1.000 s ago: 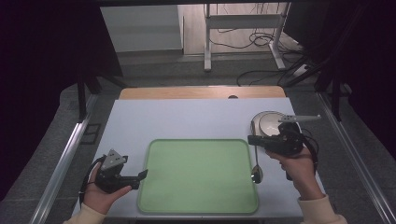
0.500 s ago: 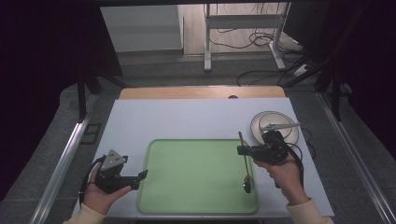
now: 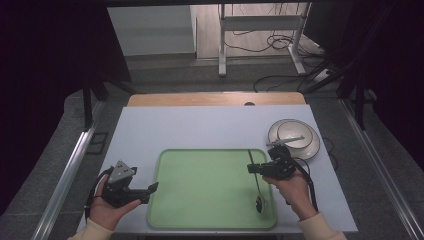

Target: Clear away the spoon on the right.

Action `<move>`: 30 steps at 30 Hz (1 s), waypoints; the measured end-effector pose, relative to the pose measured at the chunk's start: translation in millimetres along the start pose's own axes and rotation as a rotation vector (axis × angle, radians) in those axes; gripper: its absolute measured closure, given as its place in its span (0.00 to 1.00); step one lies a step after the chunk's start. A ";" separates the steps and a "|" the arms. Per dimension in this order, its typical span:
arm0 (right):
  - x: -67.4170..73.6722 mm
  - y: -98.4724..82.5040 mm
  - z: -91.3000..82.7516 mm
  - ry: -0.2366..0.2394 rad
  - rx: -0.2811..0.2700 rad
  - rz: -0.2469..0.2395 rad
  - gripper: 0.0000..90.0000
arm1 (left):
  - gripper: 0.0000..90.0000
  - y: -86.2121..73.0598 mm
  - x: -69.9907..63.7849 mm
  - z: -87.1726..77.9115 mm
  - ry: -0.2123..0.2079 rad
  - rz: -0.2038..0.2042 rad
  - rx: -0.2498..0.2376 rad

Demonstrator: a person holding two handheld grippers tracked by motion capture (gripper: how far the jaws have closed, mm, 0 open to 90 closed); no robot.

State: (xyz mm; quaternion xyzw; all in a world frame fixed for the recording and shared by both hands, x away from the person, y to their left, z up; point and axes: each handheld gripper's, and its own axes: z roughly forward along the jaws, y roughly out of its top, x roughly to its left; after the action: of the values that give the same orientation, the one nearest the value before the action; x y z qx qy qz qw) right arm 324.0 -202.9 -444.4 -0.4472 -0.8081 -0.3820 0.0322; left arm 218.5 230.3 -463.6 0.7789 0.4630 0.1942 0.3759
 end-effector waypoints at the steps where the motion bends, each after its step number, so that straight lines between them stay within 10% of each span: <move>1: -0.5 -0.4 1.3 -0.003 0.003 0.000 0.98 | 0.13 0.0 0.0 0.0 0.000 0.000 0.000; 30: -14.1 -11.6 46.6 -0.157 0.148 0.012 0.92 | 0.13 0.0 -1.6 0.5 -0.003 0.011 0.004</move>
State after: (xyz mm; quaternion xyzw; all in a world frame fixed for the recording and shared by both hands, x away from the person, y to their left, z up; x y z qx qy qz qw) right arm 337.2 -186.3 -489.6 -0.4771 -0.8315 -0.2847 0.0042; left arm 218.0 228.7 -463.9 0.7825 0.4586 0.1942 0.3737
